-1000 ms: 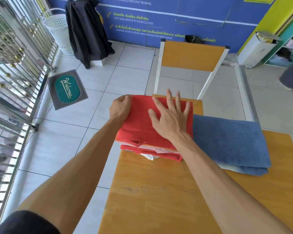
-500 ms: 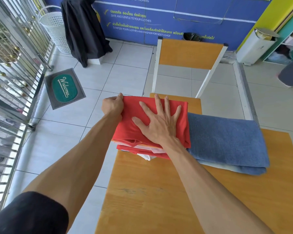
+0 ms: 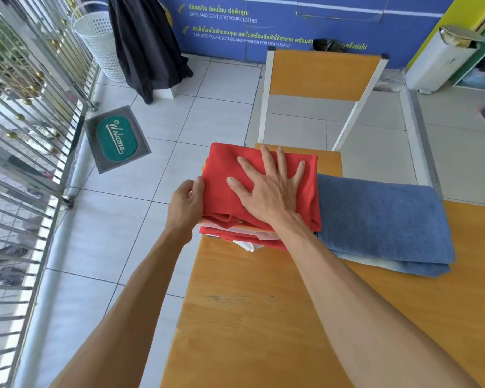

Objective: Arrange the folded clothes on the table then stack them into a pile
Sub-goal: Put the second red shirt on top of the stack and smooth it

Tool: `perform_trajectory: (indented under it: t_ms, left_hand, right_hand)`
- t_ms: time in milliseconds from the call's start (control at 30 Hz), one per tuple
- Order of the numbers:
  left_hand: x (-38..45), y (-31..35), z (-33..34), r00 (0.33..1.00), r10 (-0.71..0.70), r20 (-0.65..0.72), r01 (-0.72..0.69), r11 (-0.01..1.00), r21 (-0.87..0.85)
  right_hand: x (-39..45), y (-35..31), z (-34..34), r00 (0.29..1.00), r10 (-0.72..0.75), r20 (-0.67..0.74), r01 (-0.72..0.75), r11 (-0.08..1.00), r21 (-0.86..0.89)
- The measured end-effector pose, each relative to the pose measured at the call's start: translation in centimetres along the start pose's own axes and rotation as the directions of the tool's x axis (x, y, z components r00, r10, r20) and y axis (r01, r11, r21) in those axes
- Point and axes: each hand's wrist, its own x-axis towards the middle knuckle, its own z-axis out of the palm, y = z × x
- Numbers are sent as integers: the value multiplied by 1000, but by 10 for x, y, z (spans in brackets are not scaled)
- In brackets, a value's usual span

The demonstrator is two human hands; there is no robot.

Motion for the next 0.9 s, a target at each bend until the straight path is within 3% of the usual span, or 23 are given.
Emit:
perform_trajectory:
  t_ms: [100,167,267,333,467,767,900]
  left_hand:
    - [6,0,4,984,-175,26,175,943,-283]
    - [3,1,9,974,-225,4,214,920,-330]
    - [-2,1,9,987,-43,-154,36,998,-44]
    - [-2,4,2,992,20,-125,-4,992,129]
    - [12,23,-4,999,-1,-43,16,936,352]
    - [68,69,40,993,112,-48,-77,881,466]
    - [75,55,39,991,-24,-133,63,954,295]
  right_hand:
    - [-1,2,0,1000,20,2,-20,999,43]
    - [0,3,-2,1000,25,10,-26,998,64]
    - [2,6,-4,999,16,38,-20,996,90]
    - [3,7,-5,998,6,61,-12,996,89]
    - [4,4,-8,997,-17,82,12,997,70]
    - [4,12,-12,997,-59,45,55,995,87]
    - [4,22,-14,987,158,-26,-153,979,134]
